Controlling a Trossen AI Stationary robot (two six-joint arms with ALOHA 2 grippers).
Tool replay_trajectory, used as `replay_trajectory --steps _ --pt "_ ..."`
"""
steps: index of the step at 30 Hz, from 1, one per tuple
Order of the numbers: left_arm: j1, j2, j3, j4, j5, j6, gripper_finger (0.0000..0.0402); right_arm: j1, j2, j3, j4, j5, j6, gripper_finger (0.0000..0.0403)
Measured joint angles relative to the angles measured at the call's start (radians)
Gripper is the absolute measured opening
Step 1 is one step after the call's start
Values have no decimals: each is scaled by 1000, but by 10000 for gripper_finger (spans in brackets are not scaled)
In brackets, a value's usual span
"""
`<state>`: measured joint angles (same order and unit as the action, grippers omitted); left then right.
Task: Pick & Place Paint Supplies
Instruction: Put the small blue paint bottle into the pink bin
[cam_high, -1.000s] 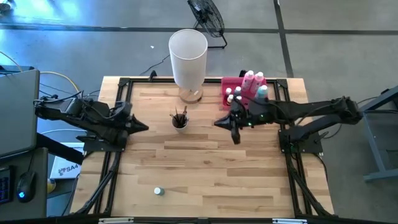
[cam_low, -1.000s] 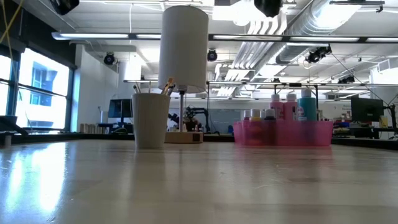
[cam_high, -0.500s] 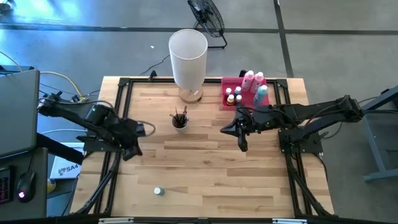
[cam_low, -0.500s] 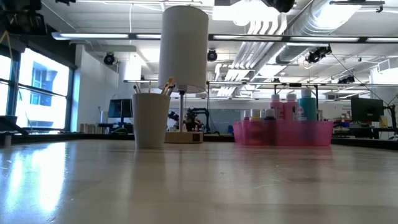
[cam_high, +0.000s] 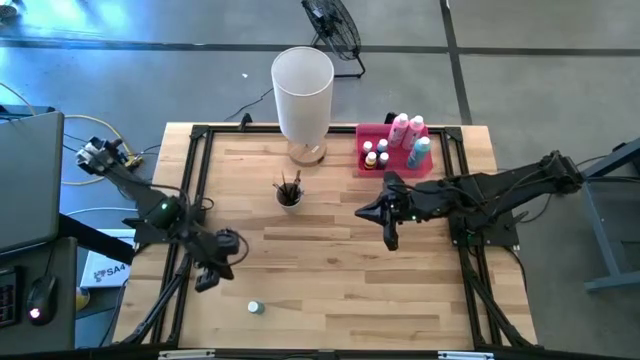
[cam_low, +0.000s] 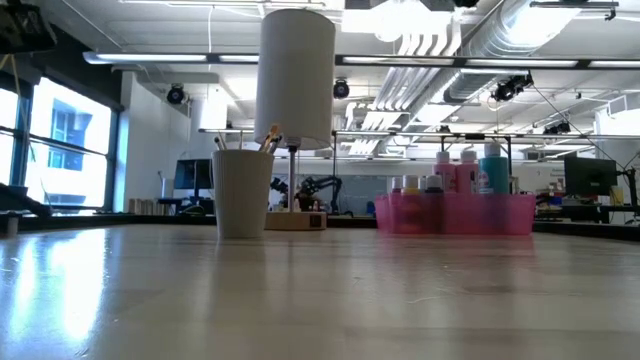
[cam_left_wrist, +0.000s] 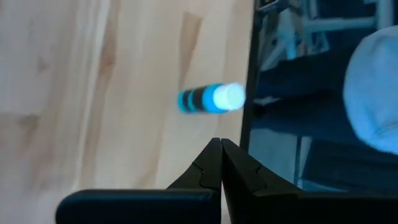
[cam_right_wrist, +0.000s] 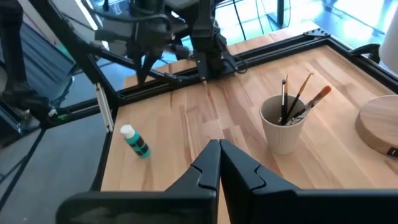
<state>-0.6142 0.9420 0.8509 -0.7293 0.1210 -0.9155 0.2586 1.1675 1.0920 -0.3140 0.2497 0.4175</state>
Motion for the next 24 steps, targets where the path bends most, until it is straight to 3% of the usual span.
replay_trajectory --steps 8,16,24 --pt "-135 -24 -190 200 -48 -181 0 12 0 0 20 14 27 2" --pt "-228 -24 -399 586 -76 -333 0 7 0 0 19 14 31 2" --pt "-293 -22 -429 628 -98 -372 0 7 0 0 19 14 17 2"
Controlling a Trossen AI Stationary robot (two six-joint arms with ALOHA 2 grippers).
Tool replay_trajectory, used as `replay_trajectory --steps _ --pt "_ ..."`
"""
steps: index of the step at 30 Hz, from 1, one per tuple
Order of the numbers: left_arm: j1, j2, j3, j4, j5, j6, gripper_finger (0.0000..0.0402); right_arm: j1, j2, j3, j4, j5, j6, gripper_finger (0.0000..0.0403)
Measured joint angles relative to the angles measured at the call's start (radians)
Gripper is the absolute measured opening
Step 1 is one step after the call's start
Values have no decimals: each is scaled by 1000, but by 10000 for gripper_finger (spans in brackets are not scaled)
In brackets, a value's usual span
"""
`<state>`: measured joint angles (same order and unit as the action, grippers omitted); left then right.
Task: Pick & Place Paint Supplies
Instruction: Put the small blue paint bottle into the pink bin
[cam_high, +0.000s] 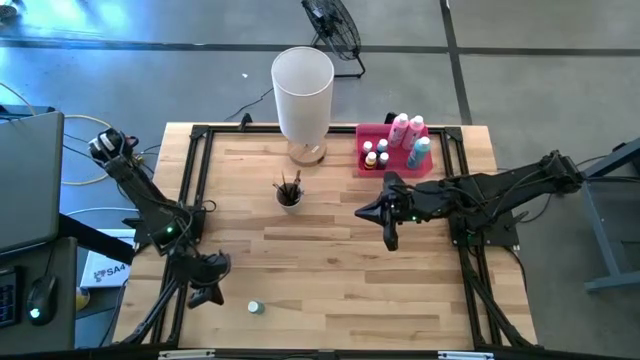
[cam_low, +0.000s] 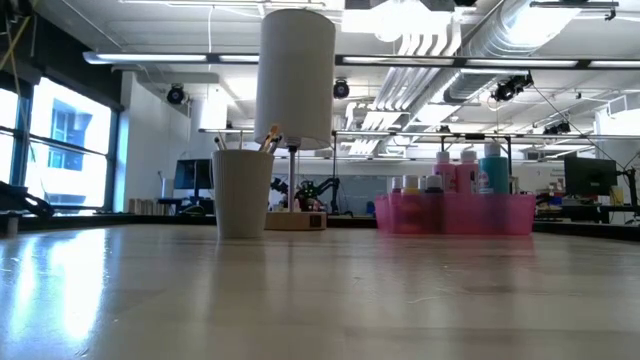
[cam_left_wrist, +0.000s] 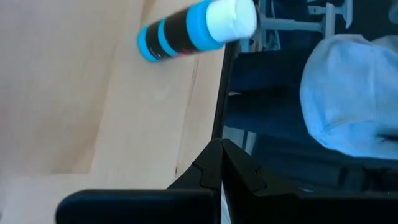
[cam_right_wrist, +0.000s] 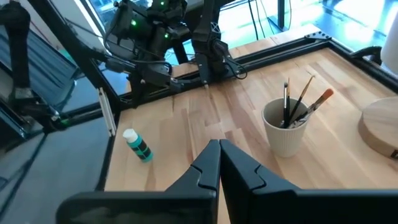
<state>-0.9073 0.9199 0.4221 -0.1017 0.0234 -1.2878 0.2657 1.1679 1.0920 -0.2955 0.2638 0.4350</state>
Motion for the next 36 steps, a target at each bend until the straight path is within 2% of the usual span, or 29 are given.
replay_trajectory --steps 9,16,25,36 --pt "-10 10 0 -20 11 0 0 0 -3 0 -62 -28 -125 2" --pt "-10 81 0 -8 -6 -34 0 0 -3 0 -61 -38 -152 2" --pt "-10 225 0 187 6 -46 0 0 -5 0 -69 -59 -152 2" --pt "-10 336 0 325 53 -80 0 0 -5 0 -69 -64 -146 3"
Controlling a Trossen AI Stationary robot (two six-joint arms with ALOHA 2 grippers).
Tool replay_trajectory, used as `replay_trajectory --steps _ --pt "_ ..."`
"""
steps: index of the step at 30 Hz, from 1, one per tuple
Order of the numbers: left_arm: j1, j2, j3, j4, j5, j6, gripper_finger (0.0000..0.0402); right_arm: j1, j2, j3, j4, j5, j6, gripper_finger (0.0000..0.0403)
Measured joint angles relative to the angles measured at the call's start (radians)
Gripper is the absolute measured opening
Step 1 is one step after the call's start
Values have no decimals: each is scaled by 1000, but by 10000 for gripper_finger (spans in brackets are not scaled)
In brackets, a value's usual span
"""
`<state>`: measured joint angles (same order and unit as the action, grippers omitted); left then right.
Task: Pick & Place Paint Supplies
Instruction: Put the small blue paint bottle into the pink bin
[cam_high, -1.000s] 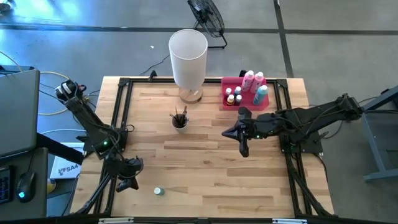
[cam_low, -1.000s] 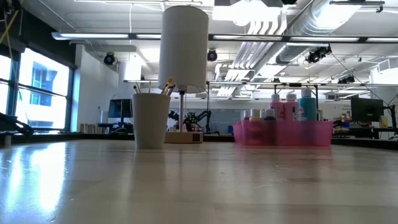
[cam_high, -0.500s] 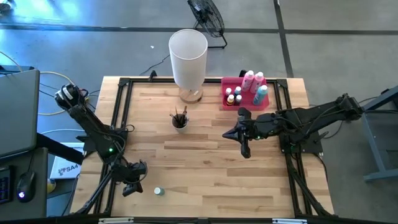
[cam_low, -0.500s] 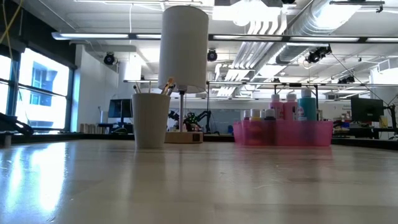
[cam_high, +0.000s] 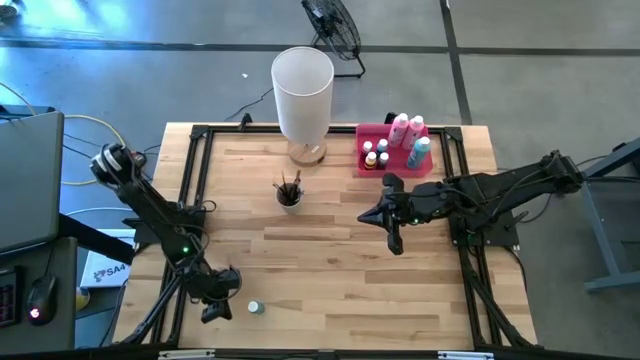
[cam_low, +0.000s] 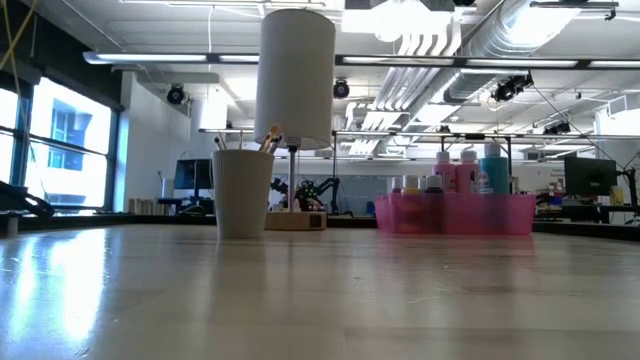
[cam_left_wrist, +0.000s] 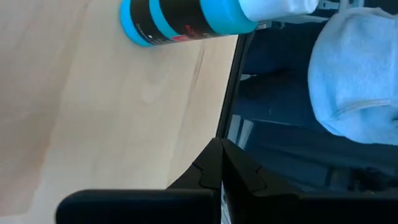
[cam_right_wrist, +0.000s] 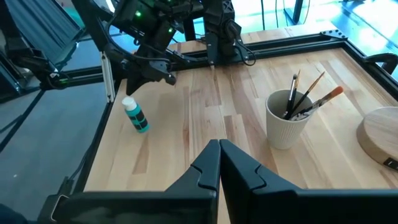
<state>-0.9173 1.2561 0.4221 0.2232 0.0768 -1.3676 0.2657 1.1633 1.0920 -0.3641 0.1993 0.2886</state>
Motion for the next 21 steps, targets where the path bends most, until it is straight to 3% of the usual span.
replay_trajectory --steps 6,21 --pt "0 42 0 50 22 -36 0 0 0 0 0 1 2 3" --pt "1 206 0 283 -38 -55 0 0 0 0 1 3 24 2"
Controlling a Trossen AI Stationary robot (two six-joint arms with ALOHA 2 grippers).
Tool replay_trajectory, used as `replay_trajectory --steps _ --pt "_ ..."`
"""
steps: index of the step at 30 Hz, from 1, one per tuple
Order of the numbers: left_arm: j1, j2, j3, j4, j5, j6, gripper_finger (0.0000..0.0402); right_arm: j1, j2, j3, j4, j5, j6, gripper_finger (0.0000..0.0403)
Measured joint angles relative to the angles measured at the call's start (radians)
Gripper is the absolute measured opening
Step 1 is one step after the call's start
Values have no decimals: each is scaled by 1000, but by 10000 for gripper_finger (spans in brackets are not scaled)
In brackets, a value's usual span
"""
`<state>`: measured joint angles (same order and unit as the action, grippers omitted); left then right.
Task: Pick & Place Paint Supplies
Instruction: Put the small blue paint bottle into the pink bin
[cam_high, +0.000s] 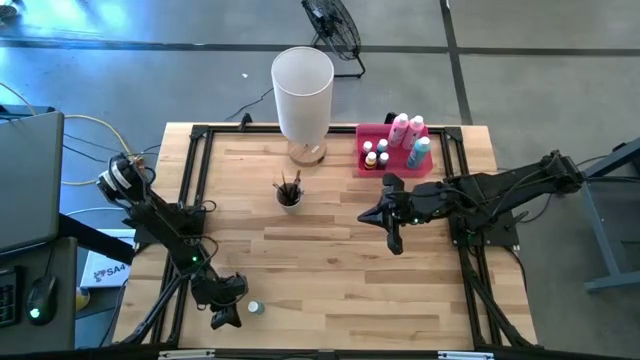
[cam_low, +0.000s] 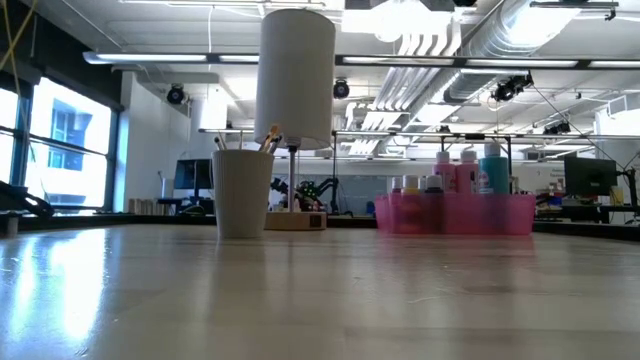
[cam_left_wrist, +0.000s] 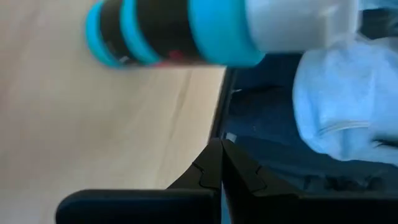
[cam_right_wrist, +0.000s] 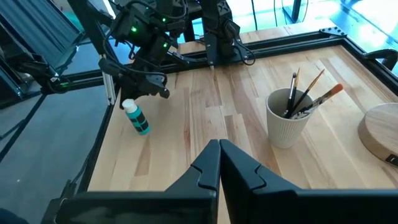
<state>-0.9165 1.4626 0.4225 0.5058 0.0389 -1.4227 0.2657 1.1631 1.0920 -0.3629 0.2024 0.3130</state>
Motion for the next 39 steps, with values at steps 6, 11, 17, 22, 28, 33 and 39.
replay_trajectory --steps 6,11,17,22,28,33,39 --pt "0 63 1 53 -55 -54 0 0 0 0 7 0 0 2" --pt "0 75 1 70 -110 -76 0 0 0 0 8 0 0 2" --pt "0 74 1 71 -135 -76 0 0 0 0 8 0 -3 2" --pt "1 74 1 70 -173 -76 0 0 0 0 8 0 -3 2" --pt "1 74 1 68 -173 -80 0 0 0 0 8 0 -4 2" --pt "1 74 1 38 -209 -100 0 0 0 0 8 0 -4 2" --pt "1 74 1 22 -206 -109 0 0 0 0 8 0 -4 2"
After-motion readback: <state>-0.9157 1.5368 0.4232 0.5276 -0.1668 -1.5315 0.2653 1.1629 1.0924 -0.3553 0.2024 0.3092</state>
